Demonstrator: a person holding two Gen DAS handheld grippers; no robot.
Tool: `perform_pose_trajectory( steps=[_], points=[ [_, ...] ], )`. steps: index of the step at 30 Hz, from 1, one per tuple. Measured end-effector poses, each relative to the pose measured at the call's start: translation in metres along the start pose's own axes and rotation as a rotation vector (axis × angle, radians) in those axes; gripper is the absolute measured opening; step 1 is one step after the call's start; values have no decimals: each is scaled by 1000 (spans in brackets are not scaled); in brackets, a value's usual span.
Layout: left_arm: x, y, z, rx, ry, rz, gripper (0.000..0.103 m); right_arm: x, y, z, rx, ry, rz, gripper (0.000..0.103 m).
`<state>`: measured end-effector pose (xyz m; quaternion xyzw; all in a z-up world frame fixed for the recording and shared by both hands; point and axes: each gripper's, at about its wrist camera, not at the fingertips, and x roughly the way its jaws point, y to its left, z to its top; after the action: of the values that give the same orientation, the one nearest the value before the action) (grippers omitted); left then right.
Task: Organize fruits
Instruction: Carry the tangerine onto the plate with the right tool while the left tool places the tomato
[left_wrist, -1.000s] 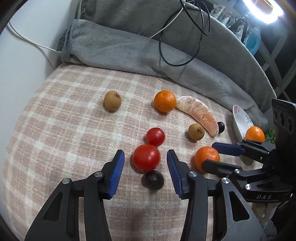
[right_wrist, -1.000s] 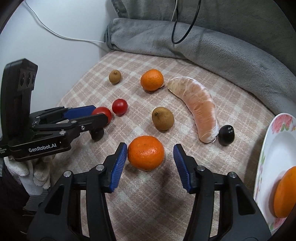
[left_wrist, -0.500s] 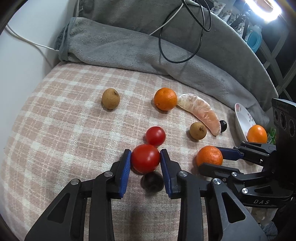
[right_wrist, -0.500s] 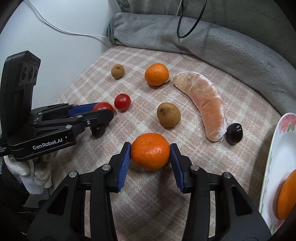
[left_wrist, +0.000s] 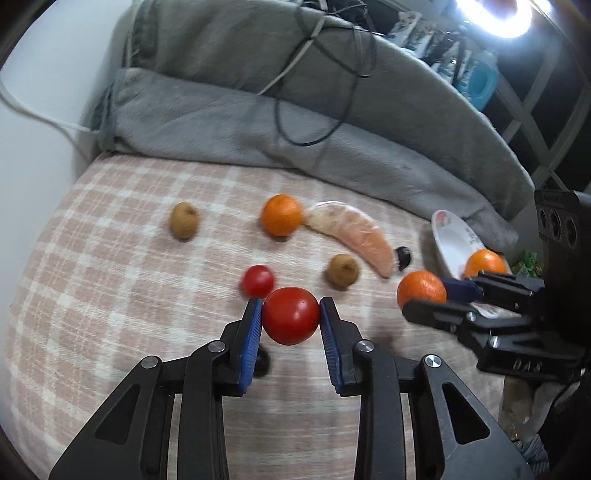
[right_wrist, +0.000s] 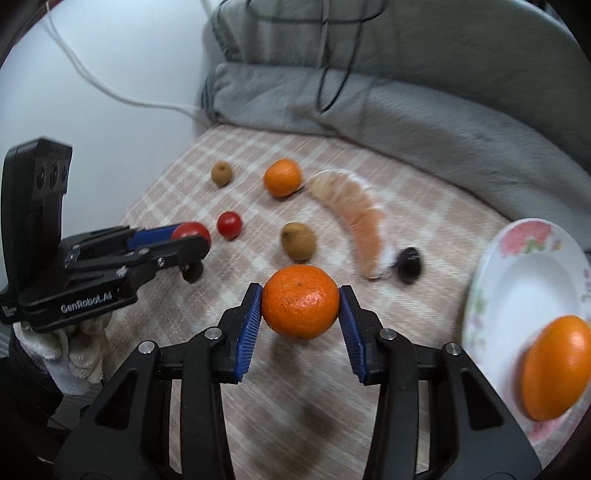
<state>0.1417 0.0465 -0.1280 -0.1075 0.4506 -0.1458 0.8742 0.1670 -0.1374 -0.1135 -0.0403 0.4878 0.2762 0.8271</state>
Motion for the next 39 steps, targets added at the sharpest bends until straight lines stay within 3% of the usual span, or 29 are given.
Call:
perform_pose_trajectory(
  steps=[16,27,39],
  points=[
    [17,-97,9,140,-7,-134,30,-76,-82,-8,125,-118,-127,44],
    [38,-166,9,262,-5,-173,30,-84,-133,-11,197,-142,-160,44],
    [61,-194,4,309,25,-180,30,-80,-164,-11,243,-141,-160,44]
  ],
)
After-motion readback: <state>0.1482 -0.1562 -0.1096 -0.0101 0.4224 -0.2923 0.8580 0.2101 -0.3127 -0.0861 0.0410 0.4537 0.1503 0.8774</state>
